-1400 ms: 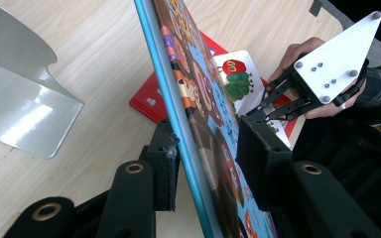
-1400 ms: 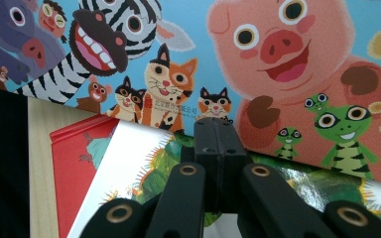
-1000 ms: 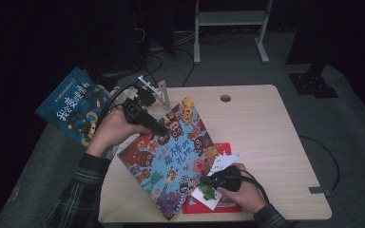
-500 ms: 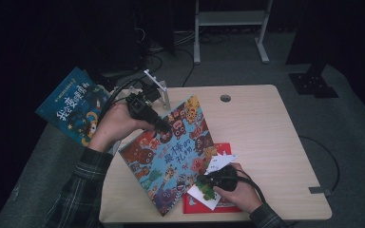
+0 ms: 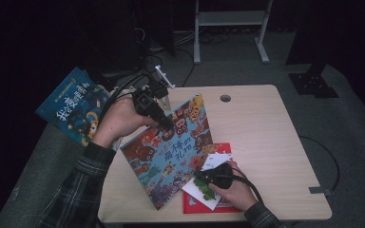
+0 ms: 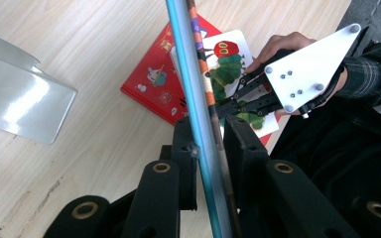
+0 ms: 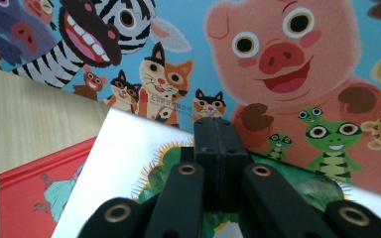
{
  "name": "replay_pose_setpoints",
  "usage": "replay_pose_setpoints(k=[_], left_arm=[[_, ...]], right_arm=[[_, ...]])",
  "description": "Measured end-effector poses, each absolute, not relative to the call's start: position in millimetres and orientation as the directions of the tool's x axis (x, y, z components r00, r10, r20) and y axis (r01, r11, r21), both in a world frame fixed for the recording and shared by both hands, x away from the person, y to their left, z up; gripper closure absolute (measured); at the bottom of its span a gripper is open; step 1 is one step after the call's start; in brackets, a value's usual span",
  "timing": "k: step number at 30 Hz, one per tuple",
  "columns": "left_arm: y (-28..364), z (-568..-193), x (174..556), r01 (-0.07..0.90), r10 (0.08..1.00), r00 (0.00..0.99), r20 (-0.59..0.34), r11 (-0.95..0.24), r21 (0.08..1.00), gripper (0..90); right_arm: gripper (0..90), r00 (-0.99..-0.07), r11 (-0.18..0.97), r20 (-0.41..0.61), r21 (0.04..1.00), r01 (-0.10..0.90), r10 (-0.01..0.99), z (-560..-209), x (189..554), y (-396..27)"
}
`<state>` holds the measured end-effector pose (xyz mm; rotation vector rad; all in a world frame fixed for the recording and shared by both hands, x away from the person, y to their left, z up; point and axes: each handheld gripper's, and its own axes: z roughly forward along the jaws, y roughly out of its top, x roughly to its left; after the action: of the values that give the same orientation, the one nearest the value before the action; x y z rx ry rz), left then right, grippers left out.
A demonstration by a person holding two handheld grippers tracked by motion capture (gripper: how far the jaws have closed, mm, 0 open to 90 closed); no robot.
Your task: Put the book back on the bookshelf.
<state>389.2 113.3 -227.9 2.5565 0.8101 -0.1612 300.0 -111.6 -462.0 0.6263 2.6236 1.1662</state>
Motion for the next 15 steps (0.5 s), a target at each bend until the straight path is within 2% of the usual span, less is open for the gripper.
replay_pose_setpoints(k=[5, 7, 11, 15], left_arm=[[110, -227, 390, 0.573, 0.515, 0.819, -0.252, -0.726, 0.38, 77.8], [109, -227, 391, 0.572, 0.51, 0.82, -0.259, -0.727, 0.38, 78.6], [108, -226, 392, 0.576, 0.509, 0.817, -0.27, -0.725, 0.378, 79.7], [109, -224, 391, 0.573, 0.511, 0.819, -0.26, -0.728, 0.376, 80.8]], right_arm=[[71.9, -0.889, 0.583, -0.016, 0.76, 0.287, 0.458, -462, 299, -118], [68.0, -0.888, 0.555, 0.012, 0.776, 0.298, 0.46, -460, 300, -128], [57.6, -0.858, 0.487, 0.03, 0.813, 0.319, 0.513, -453, 302, -154], [47.6, -0.783, 0.392, 0.022, 0.857, 0.335, 0.621, -445, 309, -195]])
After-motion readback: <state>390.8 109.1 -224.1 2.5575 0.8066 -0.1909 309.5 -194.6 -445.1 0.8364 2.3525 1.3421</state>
